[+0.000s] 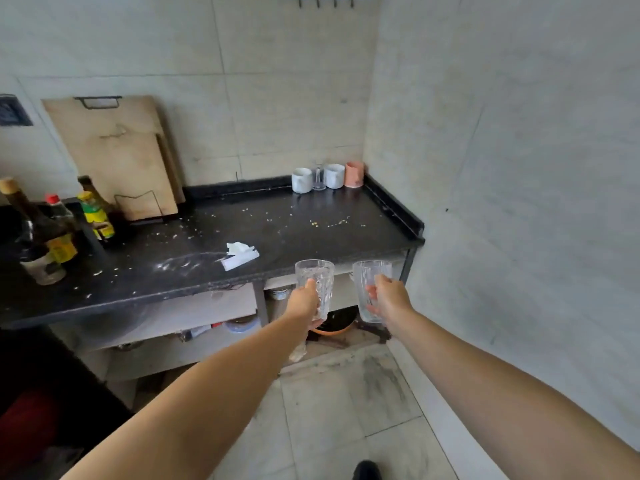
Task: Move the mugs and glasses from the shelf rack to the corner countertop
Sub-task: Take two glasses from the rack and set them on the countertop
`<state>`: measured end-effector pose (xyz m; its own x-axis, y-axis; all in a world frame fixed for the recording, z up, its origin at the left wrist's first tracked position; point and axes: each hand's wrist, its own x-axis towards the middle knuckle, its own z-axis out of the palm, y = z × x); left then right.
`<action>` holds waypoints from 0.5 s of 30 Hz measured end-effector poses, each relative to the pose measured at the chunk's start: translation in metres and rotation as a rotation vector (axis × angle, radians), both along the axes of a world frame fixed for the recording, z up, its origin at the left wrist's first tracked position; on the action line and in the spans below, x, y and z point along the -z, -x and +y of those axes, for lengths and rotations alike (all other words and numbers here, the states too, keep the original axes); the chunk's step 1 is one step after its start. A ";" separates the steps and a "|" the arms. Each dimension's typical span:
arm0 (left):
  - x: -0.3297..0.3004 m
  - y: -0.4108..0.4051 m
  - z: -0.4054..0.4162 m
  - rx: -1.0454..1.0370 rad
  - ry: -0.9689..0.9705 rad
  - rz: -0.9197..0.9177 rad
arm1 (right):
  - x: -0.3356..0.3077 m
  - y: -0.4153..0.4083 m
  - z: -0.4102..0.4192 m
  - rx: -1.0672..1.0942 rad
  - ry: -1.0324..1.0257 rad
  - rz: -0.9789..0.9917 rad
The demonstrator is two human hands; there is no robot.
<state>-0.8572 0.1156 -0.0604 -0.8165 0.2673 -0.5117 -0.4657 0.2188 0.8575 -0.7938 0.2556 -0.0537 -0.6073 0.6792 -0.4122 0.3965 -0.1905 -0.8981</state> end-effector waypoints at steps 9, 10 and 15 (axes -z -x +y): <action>-0.007 0.116 0.138 -0.028 -0.046 0.014 | -0.006 0.114 0.138 -0.051 -0.074 0.003; -0.007 0.130 0.153 -0.035 -0.053 0.016 | -0.006 0.128 0.154 -0.055 -0.078 0.006; 0.003 0.185 0.202 -0.072 -0.051 -0.051 | 0.003 0.181 0.209 -0.025 -0.024 -0.016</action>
<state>-1.0421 0.3174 -0.0635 -0.8078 0.2357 -0.5403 -0.5218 0.1405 0.8414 -0.9750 0.4644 -0.0571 -0.6180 0.6734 -0.4057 0.4149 -0.1589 -0.8959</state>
